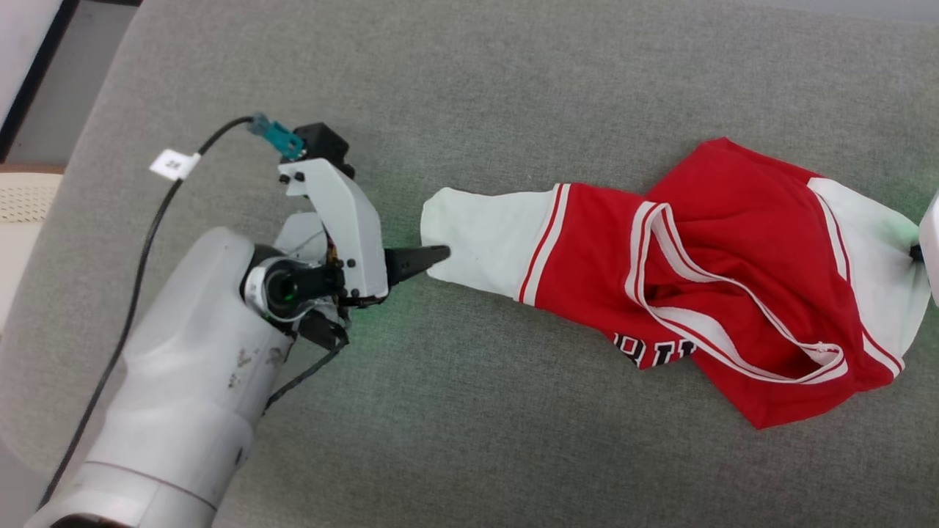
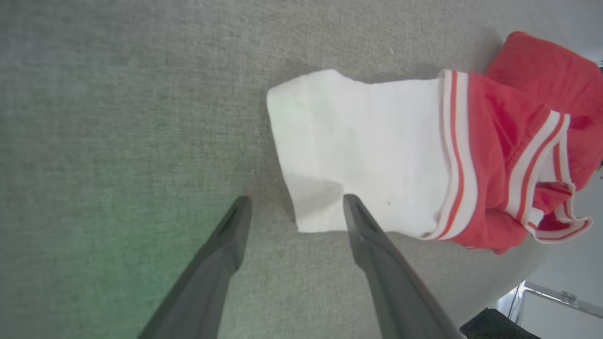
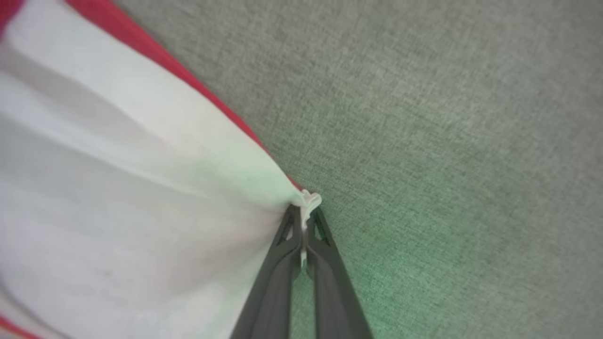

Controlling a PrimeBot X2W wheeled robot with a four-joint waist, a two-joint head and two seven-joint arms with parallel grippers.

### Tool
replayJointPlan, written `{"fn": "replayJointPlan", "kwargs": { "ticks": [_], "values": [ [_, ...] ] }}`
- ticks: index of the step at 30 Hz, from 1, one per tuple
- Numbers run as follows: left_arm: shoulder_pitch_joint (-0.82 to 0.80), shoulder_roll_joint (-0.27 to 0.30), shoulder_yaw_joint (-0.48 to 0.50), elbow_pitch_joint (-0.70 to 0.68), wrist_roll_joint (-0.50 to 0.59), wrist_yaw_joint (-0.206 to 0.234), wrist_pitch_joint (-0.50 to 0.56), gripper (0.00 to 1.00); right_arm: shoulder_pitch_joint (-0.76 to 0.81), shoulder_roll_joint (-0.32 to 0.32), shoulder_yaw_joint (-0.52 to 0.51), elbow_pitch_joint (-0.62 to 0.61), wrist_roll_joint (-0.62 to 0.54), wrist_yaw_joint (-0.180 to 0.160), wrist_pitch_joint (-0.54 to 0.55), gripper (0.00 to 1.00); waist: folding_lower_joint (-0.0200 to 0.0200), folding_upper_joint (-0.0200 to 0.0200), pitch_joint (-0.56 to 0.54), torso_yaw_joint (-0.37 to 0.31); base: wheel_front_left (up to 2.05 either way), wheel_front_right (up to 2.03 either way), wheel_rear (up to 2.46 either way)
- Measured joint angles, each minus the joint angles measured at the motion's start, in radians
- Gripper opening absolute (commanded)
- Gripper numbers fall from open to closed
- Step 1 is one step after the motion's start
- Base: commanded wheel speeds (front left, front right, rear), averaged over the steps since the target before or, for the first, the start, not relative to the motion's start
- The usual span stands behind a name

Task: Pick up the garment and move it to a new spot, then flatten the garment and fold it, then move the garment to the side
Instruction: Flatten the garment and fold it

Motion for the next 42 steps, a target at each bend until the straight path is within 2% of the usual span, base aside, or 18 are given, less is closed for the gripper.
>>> {"fn": "replayJointPlan", "kwargs": {
  "ticks": [14,15,16,17,23,33,38,42],
  "values": [
    [-0.070,-0.050,-0.027,0.088,-0.092,-0.005,0.078,1.00,-0.081,0.003,0.045,0.017,0.012,0.001,-0.014,0.00,0.0000,0.0000,0.053,-0.018,0.00,0.00,0.00],
    [-0.072,-0.053,-0.025,0.089,-0.108,-0.005,0.094,0.88,-0.086,0.004,0.051,0.019,0.013,0.001,-0.017,0.00,0.0000,0.0000,0.055,-0.020,0.00,0.00,0.00],
    [-0.074,-0.057,-0.025,0.089,-0.123,-0.005,0.108,0.29,-0.090,0.005,0.053,0.022,0.015,0.001,-0.020,0.00,0.0000,0.0000,0.056,-0.022,0.00,0.00,0.00],
    [-0.074,-0.059,-0.027,0.089,-0.128,-0.005,0.115,0.00,-0.092,0.006,0.055,0.024,0.019,0.001,-0.023,0.00,0.0000,0.0000,0.057,-0.023,0.00,0.00,0.00],
    [-0.067,-0.052,-0.033,0.077,-0.156,-0.005,0.084,0.00,-0.094,0.012,0.069,0.048,0.036,0.001,-0.065,0.00,0.0000,0.0000,0.040,-0.025,0.00,0.00,0.00],
    [-0.062,-0.003,0.033,-0.020,-0.217,-0.005,-0.087,0.00,-0.089,0.059,0.041,0.051,0.124,-0.001,-0.196,0.00,0.0000,0.0000,-0.027,-0.052,0.00,0.00,0.00],
    [-0.116,0.008,0.075,-0.028,-0.221,-0.005,-0.193,0.00,-0.139,0.047,-0.017,0.035,0.161,-0.001,-0.236,0.00,0.0000,0.0000,-0.048,-0.090,0.00,0.00,0.00],
    [-0.206,0.005,0.111,0.012,-0.218,-0.005,-0.271,0.00,-0.222,0.061,-0.093,0.043,0.190,-0.001,-0.280,0.00,0.0000,0.0000,-0.043,-0.122,0.00,0.00,0.00]
  ]
}}
